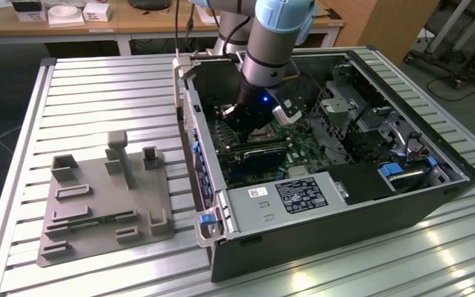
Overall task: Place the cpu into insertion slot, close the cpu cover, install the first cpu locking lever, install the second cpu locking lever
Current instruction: 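Install the second cpu locking lever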
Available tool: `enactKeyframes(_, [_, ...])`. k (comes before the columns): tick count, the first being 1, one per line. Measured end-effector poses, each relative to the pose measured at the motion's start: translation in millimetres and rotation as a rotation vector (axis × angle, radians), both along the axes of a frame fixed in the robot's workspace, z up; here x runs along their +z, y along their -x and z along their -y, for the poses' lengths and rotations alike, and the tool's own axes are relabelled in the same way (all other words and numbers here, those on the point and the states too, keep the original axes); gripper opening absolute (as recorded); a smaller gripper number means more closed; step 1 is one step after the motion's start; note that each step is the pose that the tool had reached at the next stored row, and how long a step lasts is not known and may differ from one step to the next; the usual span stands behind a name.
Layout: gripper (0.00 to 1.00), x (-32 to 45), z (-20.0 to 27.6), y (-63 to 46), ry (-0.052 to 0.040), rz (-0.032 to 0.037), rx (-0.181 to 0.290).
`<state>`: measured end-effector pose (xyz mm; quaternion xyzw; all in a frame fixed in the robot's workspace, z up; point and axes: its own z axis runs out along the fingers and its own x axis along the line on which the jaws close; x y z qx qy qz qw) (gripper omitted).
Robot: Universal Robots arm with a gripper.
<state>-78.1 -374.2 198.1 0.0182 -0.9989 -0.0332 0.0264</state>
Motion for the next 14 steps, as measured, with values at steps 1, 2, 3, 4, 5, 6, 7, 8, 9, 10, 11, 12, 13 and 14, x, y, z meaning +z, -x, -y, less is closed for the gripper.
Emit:
enactKeyframes(1, [0.11,-0.2,-0.3,0.0,0.0,0.0,0.0])
enactKeyframes(2, [0.11,-0.4,-0.6,0.0,0.0,-0.0001,0.0])
enactKeyframes(3, [0.11,-0.6,-0.7,0.0,0.0003,-0.0003,0.0])
enactKeyframes(4, [0.11,-0.6,-0.7,0.0,0.0005,-0.0004,0.0])
enactKeyframes(5, [0.11,-0.8,-0.7,0.1,0.0005,-0.0004,0.0])
enactKeyframes(6, [0.11,-1.1,-0.8,0.1,0.0005,-0.0005,0.0])
enactKeyframes(7, [0.11,-1.4,-0.8,0.1,0.0008,-0.0004,0.0])
enactKeyframes(8, [0.11,-1.7,-0.9,0.1,0.0026,-0.0004,0.0])
enactKeyframes(9, [0.11,-1.9,-0.8,0.1,0.0065,-0.0005,0.0])
enactKeyframes(10, [0.11,-1.9,-0.8,0.1,0.0092,-0.0004,0.0])
enactKeyframes(11, [0.11,-1.9,-0.8,0.1,0.0101,-0.0004,0.0])
enactKeyframes(12, [0.11,-2.0,-0.8,0.0,0.0112,-0.0003,0.0])
enactKeyframes(13, [0.11,-2.1,-0.9,0.0,0.0135,-0.0002,0.0])
enactKeyframes(14, [0.11,-2.1,-0.9,0.1,0.0163,-0.0001,0.0])
